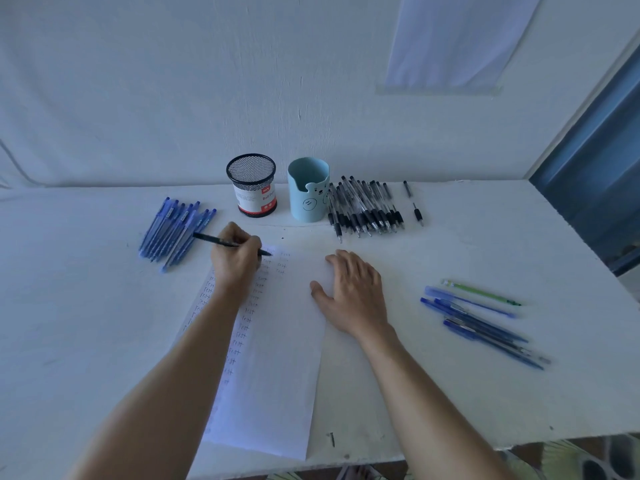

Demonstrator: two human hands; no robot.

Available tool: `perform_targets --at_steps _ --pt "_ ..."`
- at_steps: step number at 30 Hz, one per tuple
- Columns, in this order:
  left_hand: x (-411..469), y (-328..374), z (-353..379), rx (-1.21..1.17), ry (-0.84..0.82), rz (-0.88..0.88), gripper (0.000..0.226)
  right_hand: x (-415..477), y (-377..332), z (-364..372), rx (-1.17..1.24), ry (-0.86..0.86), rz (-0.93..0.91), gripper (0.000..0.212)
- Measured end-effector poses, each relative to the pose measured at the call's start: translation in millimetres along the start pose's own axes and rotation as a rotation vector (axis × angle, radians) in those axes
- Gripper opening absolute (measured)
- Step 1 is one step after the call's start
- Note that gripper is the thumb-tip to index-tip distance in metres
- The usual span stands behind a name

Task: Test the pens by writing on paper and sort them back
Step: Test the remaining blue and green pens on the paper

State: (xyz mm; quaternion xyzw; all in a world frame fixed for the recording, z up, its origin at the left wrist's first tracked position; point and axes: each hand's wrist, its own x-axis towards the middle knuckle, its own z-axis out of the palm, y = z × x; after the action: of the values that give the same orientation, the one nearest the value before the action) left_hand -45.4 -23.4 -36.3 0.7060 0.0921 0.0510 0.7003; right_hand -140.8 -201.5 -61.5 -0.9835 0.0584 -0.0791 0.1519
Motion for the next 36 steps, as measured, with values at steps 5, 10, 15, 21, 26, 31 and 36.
perform_targets --at_steps 5,10,15,21,26,31,36 --pt "5.4 1.9 -5.8 0.004 -0.202 0.055 0.015 2.0 -2.2 -2.4 0.038 -0.004 0.026 0.059" --pt "-7.7 21.3 0.1 0.064 -0.328 0.131 0.006 -0.8 -2.2 -7.7 0.153 -0.053 0.042 0.062" --pt "-40.8 42.0 7.0 0.166 -0.461 0.179 0.023 -14.5 -8.0 -30.9 0.654 0.029 0.191 0.053" --pt "-109.2 52.1 16.1 0.442 -0.655 0.319 0.045 -70.8 -3.4 -66.2 0.928 0.282 0.369 0.032" --pt "-179.7 49.3 33.8 0.586 -0.718 0.356 0.039 -128.7 28.4 -85.8 1.012 0.409 0.384 0.024" --pt "-262.1 31.6 62.1 0.677 -0.771 0.300 0.034 -199.1 77.7 -97.0 1.013 0.537 0.390 0.021" --pt "-356.1 -4.9 95.2 0.716 -0.785 0.307 0.034 -281.4 139.2 -101.5 0.988 0.593 0.353 0.025"
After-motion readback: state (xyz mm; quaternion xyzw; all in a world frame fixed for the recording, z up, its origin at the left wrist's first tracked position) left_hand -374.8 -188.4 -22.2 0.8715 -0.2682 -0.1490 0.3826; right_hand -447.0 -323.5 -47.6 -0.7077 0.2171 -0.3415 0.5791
